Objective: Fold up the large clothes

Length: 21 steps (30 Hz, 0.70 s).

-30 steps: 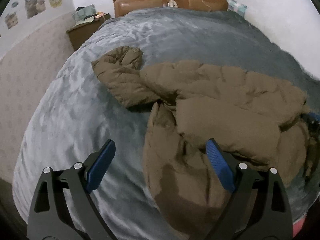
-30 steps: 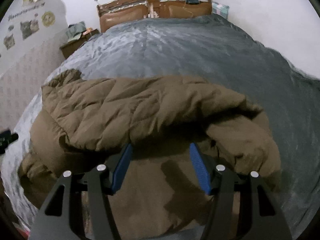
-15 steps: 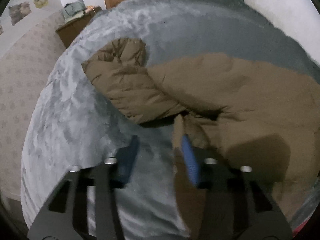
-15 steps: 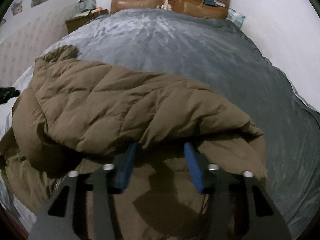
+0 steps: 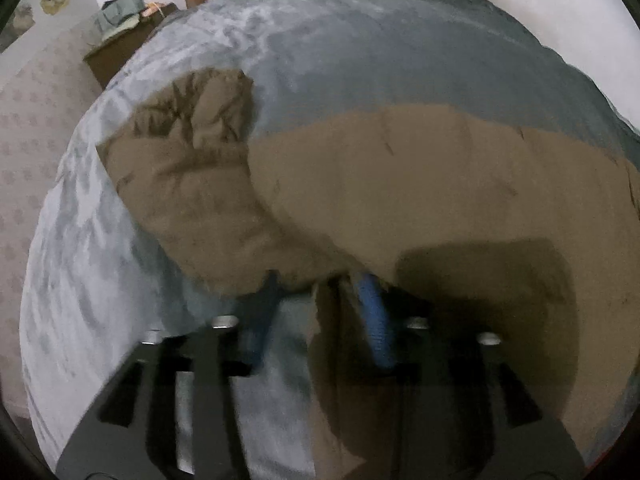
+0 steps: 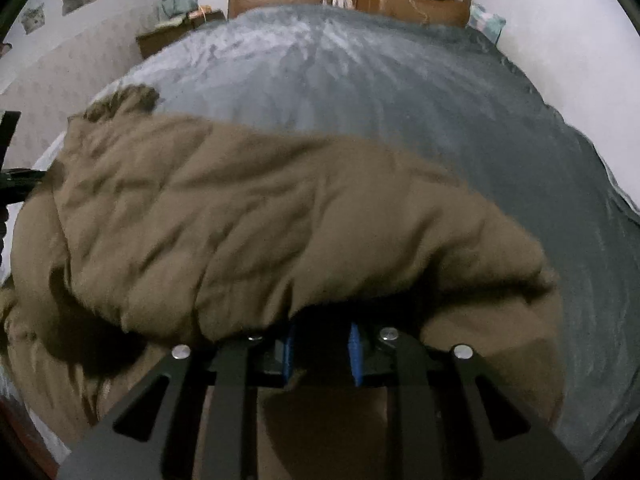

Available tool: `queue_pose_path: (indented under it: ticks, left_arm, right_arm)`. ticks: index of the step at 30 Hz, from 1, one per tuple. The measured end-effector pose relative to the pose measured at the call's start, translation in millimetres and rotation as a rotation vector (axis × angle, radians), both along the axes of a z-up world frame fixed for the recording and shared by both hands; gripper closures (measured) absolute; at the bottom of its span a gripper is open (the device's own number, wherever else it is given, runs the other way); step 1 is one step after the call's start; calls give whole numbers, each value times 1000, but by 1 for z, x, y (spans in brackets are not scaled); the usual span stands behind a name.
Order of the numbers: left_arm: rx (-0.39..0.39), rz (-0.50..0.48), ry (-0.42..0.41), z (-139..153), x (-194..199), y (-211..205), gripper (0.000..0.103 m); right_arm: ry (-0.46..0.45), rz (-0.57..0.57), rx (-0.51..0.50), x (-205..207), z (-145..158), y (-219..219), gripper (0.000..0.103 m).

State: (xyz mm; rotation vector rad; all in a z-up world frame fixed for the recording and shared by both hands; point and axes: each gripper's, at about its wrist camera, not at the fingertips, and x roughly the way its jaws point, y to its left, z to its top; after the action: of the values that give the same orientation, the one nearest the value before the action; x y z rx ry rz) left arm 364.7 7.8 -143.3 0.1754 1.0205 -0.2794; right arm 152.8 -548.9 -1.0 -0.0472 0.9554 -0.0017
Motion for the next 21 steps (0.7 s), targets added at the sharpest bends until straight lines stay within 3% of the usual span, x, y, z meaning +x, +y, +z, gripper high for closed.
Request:
queue_pose_path:
  ticks: [4,9,13,19,21]
  left_arm:
    - [-67,10,-28,19,20,2,40]
    - [-59,2,-64,34,52,-7,33]
    - [-19,3,-96,45,78,-18,22]
    - [-81,62,-60,56,132,-16,21]
    - [-46,94,-55,54,151,-18,21]
  right_arm:
    - [-56,-12,34,29,19,-10,76]
    - [-73,-30,61,80,28,-31,76]
    - [-57,-45,75,122,28,-47,76]
    - [-8,-117,84,191,16,-74,75]
    - [15,-142,71,209,6,-83,75]
